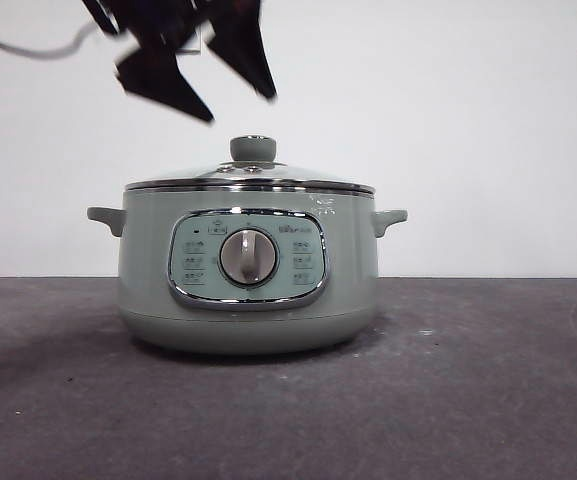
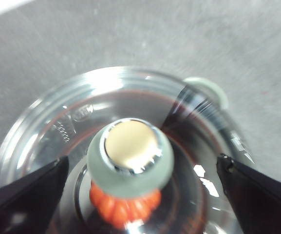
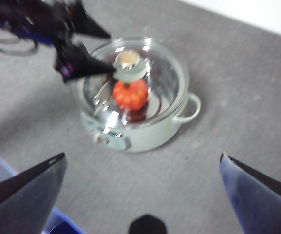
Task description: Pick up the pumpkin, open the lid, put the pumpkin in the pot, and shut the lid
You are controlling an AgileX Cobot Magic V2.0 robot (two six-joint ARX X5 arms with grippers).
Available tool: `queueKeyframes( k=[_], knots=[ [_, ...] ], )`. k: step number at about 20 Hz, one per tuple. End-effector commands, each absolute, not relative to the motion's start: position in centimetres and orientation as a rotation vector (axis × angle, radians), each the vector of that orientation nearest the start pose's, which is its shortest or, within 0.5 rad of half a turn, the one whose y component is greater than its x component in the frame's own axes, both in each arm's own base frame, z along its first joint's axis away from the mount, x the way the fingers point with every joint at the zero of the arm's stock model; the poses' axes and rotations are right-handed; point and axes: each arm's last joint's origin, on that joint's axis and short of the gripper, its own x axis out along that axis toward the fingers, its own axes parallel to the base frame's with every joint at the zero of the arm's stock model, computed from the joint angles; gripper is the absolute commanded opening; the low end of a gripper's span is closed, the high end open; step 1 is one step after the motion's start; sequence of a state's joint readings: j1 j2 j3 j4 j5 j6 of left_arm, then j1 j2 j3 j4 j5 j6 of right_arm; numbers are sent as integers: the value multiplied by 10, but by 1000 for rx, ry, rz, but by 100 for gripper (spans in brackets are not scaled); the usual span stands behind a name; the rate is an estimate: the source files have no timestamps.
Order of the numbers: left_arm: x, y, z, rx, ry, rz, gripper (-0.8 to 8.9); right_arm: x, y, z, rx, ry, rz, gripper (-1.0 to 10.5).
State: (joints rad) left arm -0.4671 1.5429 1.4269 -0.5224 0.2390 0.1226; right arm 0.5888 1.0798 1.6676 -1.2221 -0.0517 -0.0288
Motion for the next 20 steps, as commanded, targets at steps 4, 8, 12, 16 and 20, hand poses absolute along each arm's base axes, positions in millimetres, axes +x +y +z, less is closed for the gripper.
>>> queueKeyframes(
  k=[4,8,12,16,20],
  knots=[
    [229,-128,387,155,649,-821,562,118,85,455,-170,752,745,594],
    [180,-106,410,119,642,-917,238,120,87,449,-176,823,758,443],
    [153,-93,418,113,643,-932,-5,118,89,450,-161,824,842,-2],
    [148,-90,418,114,657,-929,-4,118,89,450,-145,831,830,-2],
    [148,-89,416,115,677,-925,-4,118,89,450,-144,830,829,0]
  ],
)
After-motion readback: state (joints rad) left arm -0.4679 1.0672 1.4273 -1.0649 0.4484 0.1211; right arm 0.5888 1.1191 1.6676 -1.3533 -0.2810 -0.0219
